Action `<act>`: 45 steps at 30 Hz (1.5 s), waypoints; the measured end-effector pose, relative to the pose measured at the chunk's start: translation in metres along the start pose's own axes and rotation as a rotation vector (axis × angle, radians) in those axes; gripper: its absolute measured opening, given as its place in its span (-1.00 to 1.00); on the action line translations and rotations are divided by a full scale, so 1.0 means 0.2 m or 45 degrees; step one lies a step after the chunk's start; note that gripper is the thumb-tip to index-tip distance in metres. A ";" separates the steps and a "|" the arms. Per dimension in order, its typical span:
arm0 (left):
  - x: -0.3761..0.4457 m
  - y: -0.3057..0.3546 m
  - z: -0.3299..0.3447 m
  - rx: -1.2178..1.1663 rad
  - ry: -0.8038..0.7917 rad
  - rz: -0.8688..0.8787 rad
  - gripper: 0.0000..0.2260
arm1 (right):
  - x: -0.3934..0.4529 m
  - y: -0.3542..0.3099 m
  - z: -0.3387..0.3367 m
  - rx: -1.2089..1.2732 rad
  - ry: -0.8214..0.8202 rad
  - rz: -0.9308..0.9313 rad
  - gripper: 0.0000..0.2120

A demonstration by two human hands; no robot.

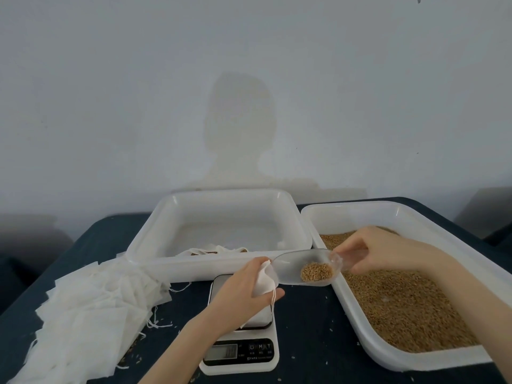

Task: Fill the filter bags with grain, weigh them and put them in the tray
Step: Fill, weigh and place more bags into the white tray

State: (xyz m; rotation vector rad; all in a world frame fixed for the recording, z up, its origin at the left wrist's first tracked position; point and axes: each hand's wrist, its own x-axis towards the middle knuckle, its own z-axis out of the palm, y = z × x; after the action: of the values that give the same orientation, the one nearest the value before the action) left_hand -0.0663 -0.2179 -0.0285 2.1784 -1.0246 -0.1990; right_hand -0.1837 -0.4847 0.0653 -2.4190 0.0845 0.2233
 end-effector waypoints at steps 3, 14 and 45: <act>0.00 -0.01 0.00 0.011 -0.013 -0.008 -0.52 | 0.02 -0.04 0.03 -0.073 0.033 0.026 -0.51; 0.00 -0.02 0.01 0.087 -0.173 -0.030 -0.53 | 0.07 -0.16 0.10 -0.349 0.017 0.079 -0.65; 0.07 -0.01 0.08 -0.290 0.178 -0.031 -0.51 | 0.13 -0.68 0.02 -1.349 0.304 -0.116 -0.52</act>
State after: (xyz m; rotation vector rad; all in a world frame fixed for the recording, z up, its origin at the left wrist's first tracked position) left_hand -0.0622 -0.2352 -0.0398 1.9699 -0.8541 -0.1635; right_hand -0.1420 -0.3789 0.1461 -3.4863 -0.0587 -0.1098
